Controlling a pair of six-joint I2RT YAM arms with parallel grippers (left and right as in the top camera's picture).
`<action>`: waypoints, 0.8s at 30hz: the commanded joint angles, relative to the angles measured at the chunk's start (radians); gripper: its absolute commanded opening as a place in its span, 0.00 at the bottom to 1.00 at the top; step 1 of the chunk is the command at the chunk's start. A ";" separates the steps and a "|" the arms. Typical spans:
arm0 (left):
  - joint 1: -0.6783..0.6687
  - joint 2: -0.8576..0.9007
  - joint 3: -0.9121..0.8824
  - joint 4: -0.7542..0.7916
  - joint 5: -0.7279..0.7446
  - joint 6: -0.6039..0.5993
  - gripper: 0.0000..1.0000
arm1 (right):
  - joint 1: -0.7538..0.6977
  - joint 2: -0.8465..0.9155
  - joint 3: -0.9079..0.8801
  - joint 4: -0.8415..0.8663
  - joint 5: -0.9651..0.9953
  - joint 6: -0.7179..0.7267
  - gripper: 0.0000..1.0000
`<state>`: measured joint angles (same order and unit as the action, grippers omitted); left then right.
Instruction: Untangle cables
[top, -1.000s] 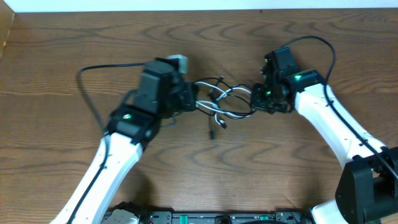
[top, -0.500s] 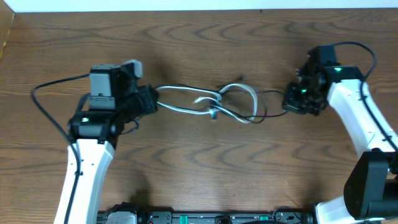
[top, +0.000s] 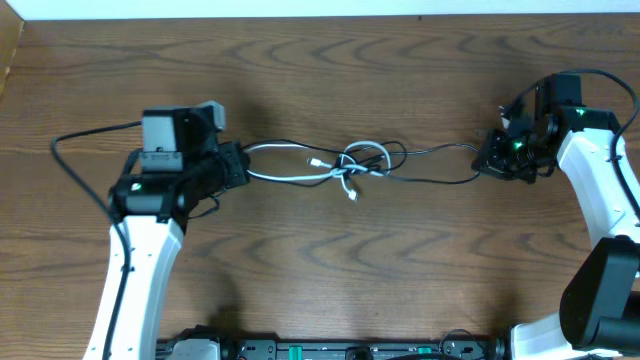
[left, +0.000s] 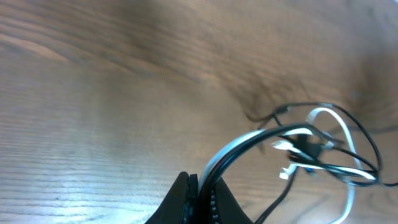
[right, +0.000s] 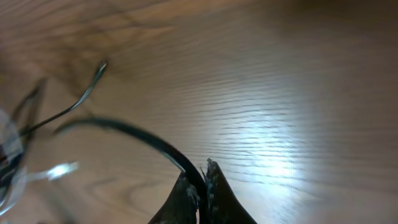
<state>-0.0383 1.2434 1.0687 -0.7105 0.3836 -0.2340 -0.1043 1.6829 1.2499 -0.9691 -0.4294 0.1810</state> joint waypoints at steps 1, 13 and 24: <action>-0.063 0.055 0.006 -0.003 0.008 0.021 0.08 | 0.015 0.005 -0.004 0.000 -0.196 -0.167 0.01; -0.343 0.262 0.006 0.068 0.016 0.047 0.23 | 0.125 0.005 -0.004 0.008 -0.322 -0.240 0.01; -0.354 0.266 0.009 0.197 0.139 0.048 0.47 | 0.165 0.004 0.010 0.046 -0.362 -0.229 0.01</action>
<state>-0.3855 1.5181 1.0687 -0.5190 0.4488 -0.2012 0.0555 1.6829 1.2499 -0.9298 -0.7494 -0.0380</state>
